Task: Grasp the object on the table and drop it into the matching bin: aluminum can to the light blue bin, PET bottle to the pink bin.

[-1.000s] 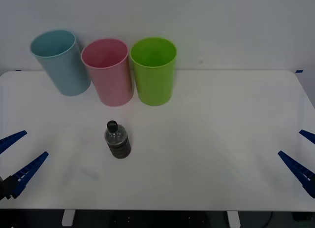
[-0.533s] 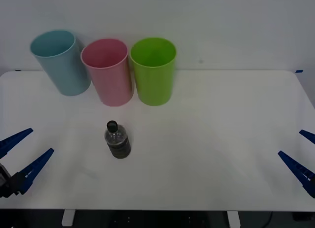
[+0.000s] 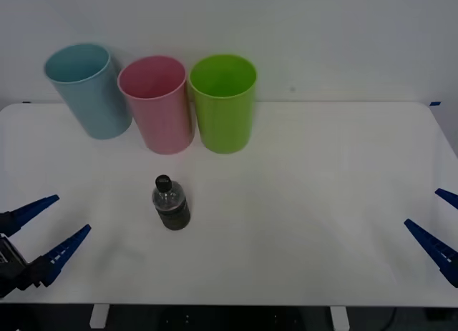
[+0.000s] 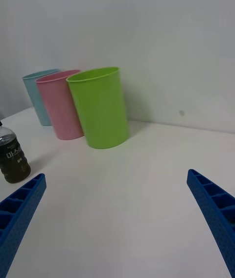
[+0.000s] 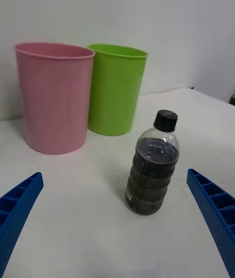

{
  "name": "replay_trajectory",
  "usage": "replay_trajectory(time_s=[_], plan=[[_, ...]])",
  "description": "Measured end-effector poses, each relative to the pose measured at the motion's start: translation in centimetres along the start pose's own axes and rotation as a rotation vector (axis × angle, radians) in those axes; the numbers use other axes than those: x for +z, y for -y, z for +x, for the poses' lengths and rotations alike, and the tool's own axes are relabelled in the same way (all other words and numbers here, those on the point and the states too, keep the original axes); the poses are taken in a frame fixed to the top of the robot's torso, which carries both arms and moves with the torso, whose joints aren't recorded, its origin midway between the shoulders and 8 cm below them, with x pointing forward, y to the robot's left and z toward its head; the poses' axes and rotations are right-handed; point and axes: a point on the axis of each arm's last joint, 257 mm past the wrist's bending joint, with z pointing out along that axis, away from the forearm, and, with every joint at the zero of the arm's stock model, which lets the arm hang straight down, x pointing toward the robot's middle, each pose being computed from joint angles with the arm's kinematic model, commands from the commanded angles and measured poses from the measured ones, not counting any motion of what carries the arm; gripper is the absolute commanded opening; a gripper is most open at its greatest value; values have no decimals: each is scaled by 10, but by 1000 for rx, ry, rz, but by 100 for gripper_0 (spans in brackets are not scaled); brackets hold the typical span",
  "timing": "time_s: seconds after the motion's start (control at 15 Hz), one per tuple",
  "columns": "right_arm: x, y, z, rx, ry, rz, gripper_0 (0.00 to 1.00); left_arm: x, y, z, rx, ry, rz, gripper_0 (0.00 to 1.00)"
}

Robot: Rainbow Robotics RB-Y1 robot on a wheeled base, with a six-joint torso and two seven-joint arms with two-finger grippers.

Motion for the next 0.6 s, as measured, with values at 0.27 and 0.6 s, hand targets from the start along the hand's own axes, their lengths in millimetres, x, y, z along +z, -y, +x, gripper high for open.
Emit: replay_trajectory(time_s=[0.27, 0.6], plan=[[0, 0, 0, 0, 0, 0, 100, 7, 5, 18, 24, -39, 11, 100], [0, 0, 0, 0, 0, 0, 100, 23, 2, 49, 86, -51, 21, 100]])
